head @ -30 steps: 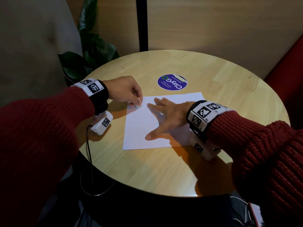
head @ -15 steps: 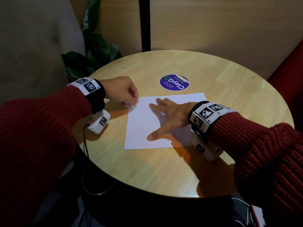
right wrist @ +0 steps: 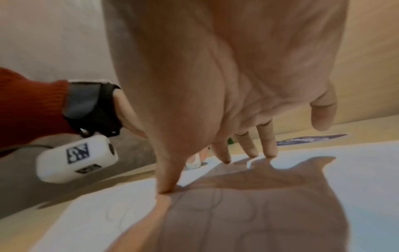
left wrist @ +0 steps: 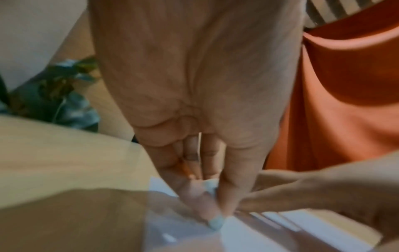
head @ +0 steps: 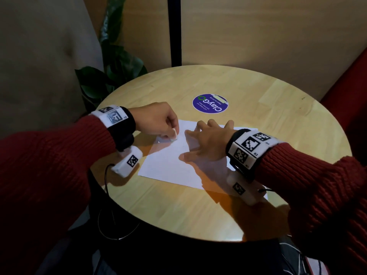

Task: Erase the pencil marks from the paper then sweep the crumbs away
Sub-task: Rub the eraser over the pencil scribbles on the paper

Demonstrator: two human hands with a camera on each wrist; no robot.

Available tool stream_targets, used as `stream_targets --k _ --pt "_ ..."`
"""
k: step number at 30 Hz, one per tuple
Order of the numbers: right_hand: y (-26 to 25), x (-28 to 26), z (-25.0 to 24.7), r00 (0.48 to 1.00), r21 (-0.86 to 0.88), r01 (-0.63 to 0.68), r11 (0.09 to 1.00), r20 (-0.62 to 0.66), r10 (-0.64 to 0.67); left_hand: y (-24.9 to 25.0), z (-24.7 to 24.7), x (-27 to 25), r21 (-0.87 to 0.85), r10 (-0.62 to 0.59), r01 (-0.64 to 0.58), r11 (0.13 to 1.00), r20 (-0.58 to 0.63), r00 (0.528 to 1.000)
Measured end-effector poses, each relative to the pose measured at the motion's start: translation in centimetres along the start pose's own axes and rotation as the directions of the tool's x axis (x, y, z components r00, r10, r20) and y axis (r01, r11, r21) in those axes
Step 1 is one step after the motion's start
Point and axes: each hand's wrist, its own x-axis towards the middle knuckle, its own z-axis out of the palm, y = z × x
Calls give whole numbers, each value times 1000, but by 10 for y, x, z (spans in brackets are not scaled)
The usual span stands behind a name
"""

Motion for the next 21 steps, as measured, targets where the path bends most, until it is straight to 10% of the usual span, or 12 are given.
stream_targets --k 9,13,17,21 --pt "27 -3 -6 984 113 115 987 -152 -97 9 4 16 -103 -9 4 995 -47 999" --pt "42 3 2 994 275 100 956 8 -107 29 10 21 -169 21 -4 986 97 995" --pt "43 0 3 991 256 75 964 90 -101 32 7 36 -55 -14 8 998 -111 994" --pt "42 5 5 989 253 86 964 95 -113 42 11 35 -163 59 -42 986 99 993"
